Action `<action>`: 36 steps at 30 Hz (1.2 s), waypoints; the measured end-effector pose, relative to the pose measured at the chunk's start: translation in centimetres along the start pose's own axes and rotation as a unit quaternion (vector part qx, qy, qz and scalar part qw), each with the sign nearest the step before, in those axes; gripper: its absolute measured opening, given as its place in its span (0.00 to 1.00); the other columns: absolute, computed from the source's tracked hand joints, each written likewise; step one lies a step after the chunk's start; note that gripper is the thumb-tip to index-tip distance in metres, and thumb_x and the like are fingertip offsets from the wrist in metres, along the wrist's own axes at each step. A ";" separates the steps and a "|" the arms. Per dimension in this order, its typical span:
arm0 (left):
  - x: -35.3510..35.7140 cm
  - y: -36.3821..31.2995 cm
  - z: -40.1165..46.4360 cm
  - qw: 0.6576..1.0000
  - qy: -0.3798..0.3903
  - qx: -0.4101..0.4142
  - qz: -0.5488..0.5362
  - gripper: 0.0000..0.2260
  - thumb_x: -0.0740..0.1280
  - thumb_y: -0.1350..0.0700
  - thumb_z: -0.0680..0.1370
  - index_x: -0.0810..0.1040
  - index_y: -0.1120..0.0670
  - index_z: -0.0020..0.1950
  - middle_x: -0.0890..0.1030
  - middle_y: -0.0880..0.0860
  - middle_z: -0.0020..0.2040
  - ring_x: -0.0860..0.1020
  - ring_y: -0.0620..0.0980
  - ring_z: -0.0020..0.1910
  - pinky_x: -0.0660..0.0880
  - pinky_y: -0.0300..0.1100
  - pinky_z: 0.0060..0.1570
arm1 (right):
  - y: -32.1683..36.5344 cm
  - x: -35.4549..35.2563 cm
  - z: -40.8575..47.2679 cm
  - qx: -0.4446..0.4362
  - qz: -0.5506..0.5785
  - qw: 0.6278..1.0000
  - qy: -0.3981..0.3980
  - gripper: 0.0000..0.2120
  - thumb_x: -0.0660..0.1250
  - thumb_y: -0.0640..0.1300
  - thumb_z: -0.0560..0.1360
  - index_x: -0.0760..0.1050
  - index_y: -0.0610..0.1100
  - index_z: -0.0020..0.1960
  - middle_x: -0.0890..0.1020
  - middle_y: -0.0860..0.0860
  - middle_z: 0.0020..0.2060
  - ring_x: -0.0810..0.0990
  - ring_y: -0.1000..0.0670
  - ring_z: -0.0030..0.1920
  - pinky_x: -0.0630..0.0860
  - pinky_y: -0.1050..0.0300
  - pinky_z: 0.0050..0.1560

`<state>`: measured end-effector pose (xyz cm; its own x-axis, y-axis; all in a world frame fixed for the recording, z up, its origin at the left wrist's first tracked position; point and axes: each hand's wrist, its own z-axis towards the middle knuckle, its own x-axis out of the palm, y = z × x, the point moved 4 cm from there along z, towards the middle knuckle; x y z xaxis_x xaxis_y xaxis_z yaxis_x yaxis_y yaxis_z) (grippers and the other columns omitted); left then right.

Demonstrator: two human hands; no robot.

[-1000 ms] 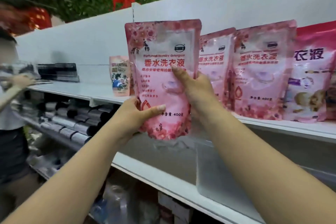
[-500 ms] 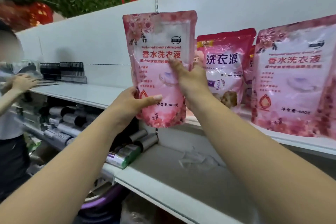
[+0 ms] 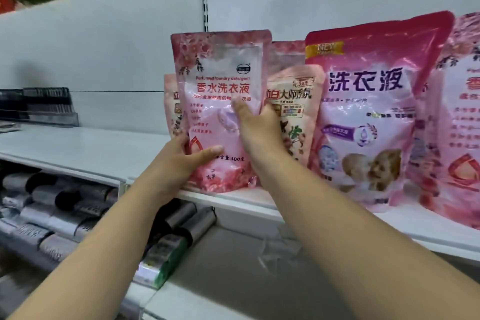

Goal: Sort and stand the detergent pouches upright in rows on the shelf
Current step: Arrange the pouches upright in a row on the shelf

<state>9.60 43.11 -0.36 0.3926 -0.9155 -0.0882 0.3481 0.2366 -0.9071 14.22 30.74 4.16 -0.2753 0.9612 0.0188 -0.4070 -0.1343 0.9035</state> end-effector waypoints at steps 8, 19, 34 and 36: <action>-0.9 0.6 -0.1 0.992 -0.070 0.091 0.059 0.17 0.73 0.50 0.67 0.75 0.51 0.53 0.82 0.48 0.45 0.81 0.45 0.38 0.76 0.35 0.35 | -1.8 0.6 -3.1 -0.053 -0.181 0.981 -0.053 0.15 0.60 0.50 0.78 0.70 0.44 0.62 0.77 0.52 0.50 0.75 0.56 0.44 0.71 0.63 0.43; -1.1 -0.5 -2.9 0.937 -0.144 0.234 0.216 0.30 0.65 0.47 0.73 0.64 0.60 0.70 0.64 0.61 0.70 0.60 0.56 0.69 0.53 0.48 0.70 | 0.7 -7.5 -12.7 -0.048 -0.532 0.828 -0.174 0.12 0.60 0.45 0.78 0.78 0.42 0.55 0.80 0.45 0.53 0.76 0.45 0.54 0.69 0.54 0.49; 27.0 -13.2 -25.7 0.788 0.151 0.574 0.164 0.14 0.60 0.50 0.73 0.81 0.55 0.37 0.78 0.50 0.27 0.76 0.53 0.27 0.71 0.42 0.28 | 13.1 -32.0 -36.7 0.044 -0.699 0.640 -0.316 0.14 0.58 0.49 0.79 0.76 0.43 0.43 0.81 0.43 0.44 0.76 0.42 0.49 0.63 0.54 0.40; 31.3 -14.7 -28.1 0.780 0.168 0.576 0.177 0.16 0.59 0.50 0.74 0.77 0.55 0.31 0.76 0.50 0.24 0.74 0.53 0.25 0.68 0.39 0.26 | 14.7 -35.9 -39.7 0.051 -0.696 0.634 -0.333 0.14 0.57 0.50 0.79 0.77 0.42 0.44 0.81 0.44 0.44 0.76 0.43 0.48 0.65 0.53 0.40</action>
<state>-7.15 1.79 -1.36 0.4599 -0.7136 -0.5284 0.8787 0.4518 0.1545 -16.46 -15.33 -0.20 0.7317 0.0251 -0.6812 0.2161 0.9393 0.2667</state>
